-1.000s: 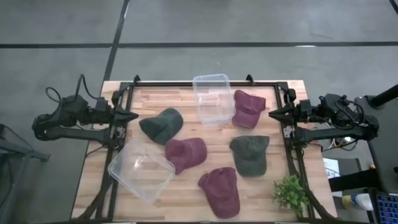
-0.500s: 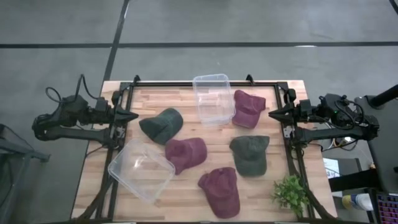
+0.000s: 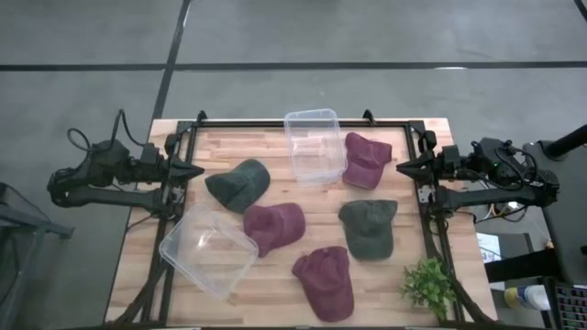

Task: Pick & Place hat
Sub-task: Put the dark red cap into the top transparent bin

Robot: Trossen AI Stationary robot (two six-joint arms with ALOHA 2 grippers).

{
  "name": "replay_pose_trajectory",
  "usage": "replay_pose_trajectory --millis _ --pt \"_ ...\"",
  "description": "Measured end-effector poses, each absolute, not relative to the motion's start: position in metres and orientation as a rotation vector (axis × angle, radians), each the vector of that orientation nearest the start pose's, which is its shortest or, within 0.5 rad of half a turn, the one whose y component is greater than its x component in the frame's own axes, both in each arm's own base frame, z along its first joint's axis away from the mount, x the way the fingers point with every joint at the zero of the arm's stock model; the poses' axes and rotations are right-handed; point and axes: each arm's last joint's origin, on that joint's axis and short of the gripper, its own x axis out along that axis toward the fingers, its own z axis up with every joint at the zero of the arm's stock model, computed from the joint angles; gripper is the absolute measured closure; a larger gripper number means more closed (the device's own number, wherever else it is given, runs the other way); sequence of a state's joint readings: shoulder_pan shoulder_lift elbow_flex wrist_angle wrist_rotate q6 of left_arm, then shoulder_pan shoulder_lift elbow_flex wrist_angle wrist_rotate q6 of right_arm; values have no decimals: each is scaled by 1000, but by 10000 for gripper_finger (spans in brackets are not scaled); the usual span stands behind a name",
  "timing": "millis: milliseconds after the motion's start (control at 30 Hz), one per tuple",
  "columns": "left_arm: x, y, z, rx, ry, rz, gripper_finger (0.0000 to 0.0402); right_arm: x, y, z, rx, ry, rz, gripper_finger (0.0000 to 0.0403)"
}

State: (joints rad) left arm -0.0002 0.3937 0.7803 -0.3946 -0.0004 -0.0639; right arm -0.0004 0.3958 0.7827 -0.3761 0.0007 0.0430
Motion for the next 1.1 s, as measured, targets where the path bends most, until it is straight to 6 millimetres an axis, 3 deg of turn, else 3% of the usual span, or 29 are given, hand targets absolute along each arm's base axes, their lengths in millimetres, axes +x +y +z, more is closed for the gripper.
replay_pose_trajectory --millis 333,500,700,967,1100 --pt "80 1 355 -72 -24 31 401 85 1 368 77 -137 26 375" --pt "96 1 331 -189 90 54 401 111 1 345 169 64 21 375" --pt "92 1 308 -295 254 80 401 140 0 319 268 295 -38 375" --pt "62 2 323 -231 199 79 401 145 0 299 385 637 -126 375" --pt "51 2 324 -195 163 72 401 143 0 302 395 740 -149 375"
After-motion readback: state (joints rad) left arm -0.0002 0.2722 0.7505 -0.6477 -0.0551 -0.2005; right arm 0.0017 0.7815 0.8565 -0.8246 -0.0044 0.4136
